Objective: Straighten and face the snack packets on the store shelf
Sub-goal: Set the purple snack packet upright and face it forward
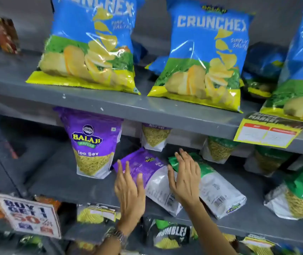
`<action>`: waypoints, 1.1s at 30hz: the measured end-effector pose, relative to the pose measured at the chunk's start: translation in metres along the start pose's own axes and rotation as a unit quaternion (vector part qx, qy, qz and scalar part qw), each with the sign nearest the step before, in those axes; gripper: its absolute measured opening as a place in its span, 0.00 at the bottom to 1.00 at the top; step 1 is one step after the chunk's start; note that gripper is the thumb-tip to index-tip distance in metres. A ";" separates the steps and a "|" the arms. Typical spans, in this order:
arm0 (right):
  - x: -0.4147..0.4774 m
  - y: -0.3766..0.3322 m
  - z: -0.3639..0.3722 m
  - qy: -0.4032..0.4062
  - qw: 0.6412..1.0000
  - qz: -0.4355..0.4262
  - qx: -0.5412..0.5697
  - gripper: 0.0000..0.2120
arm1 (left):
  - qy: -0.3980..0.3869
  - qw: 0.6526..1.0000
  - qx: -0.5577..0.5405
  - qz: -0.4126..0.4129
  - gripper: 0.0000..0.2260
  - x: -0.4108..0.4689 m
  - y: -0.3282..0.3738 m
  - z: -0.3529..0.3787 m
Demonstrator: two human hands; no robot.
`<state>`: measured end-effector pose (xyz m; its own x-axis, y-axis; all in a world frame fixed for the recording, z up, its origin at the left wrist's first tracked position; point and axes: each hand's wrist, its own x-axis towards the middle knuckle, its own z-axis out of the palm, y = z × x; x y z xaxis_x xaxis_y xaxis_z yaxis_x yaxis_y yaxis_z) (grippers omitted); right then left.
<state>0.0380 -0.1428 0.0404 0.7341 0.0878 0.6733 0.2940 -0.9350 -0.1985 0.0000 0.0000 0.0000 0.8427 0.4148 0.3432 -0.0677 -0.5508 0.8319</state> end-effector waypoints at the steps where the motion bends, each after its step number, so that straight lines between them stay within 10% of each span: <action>1: 0.003 0.007 0.010 -0.034 0.999 0.006 0.003 0.20 | 0.005 0.996 -0.020 -0.092 0.32 0.005 -0.003 0.009; 5: 0.024 0.027 0.037 -0.270 0.960 0.072 0.003 0.30 | -0.035 0.903 -0.092 -0.419 0.28 0.029 -0.015 0.038; 12: 0.051 0.056 0.068 -0.483 0.815 0.220 0.234 0.18 | -0.076 0.758 -0.360 -0.539 0.22 0.035 -0.025 0.060; 21: 0.054 0.086 0.069 -0.468 0.769 0.273 0.339 0.26 | -0.088 0.825 -0.347 -0.436 0.23 0.028 -0.029 0.048; 33: 0.061 0.070 0.064 -0.198 0.822 0.225 0.484 0.35 | -0.138 0.948 -0.267 -0.105 0.19 0.109 -0.007 0.021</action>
<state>0.1429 -0.1810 0.0223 0.9873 0.0916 0.1295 0.1462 -0.2083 -0.9671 0.1036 0.0337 0.0223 0.9703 0.2285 0.0788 -0.0809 -0.0003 0.9967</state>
